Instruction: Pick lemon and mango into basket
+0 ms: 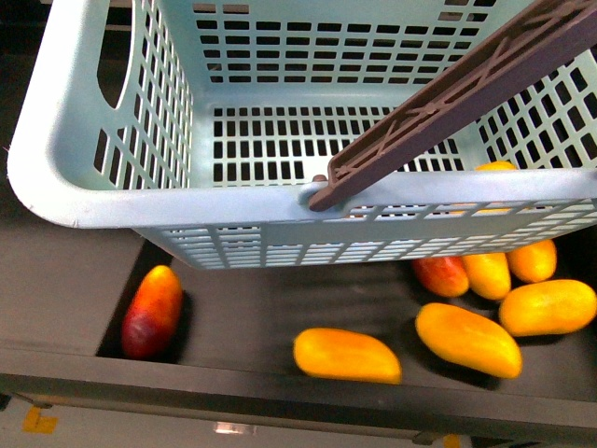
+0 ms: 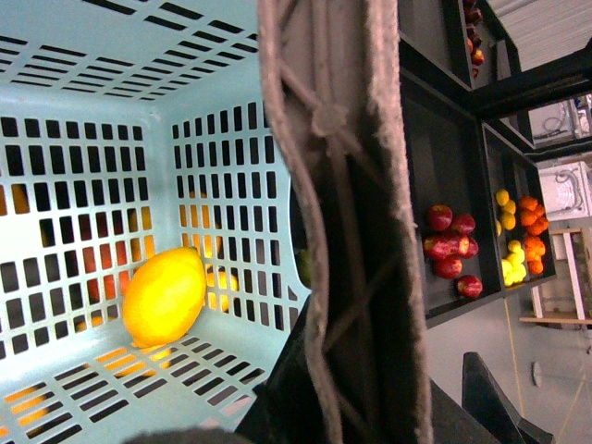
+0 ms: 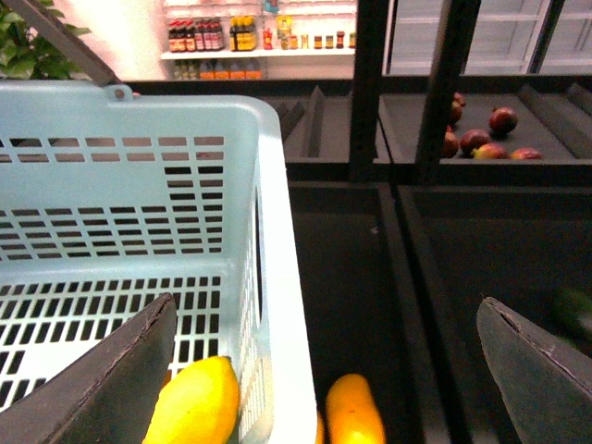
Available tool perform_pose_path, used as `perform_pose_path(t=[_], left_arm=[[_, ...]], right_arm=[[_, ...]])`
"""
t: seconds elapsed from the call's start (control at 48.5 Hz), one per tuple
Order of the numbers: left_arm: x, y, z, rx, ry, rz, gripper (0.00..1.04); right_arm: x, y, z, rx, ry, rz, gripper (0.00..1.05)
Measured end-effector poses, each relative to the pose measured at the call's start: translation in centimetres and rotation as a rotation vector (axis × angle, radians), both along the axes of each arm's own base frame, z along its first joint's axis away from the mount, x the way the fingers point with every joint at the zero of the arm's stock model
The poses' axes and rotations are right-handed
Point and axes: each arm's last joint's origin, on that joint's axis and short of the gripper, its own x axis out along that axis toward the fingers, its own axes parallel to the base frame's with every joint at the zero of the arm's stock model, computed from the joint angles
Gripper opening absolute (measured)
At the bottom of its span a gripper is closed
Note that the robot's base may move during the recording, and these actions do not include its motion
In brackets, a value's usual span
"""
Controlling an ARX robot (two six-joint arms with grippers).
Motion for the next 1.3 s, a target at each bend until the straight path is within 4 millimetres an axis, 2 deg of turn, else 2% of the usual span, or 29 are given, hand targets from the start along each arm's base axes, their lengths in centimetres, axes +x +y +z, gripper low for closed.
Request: perform_pose_path(t=[0.35,0.494,0.865,1.298], left_arm=[[-0.02,-0.01,0.00,-0.003,0.003,-0.007,0.05],[0.48,0.60,0.01,0.007,-0.007,0.033,0.05],[-0.23,-0.26,0.01,-0.008,0.007,-0.024,0.05],[0.03,0.04,0.00,-0.001,0.001,-0.002,0.05]], right_arm=[[0.00,0.00,-0.01,0.000,0.000,0.000,0.96],[0.00,0.05,-0.03,0.000,0.002,0.008,0.96],[0.00,0.02,-0.03,0.000,0.002,0.001,0.96],[0.12,0.04,-0.06,0.022,0.027,-0.033,0.96]])
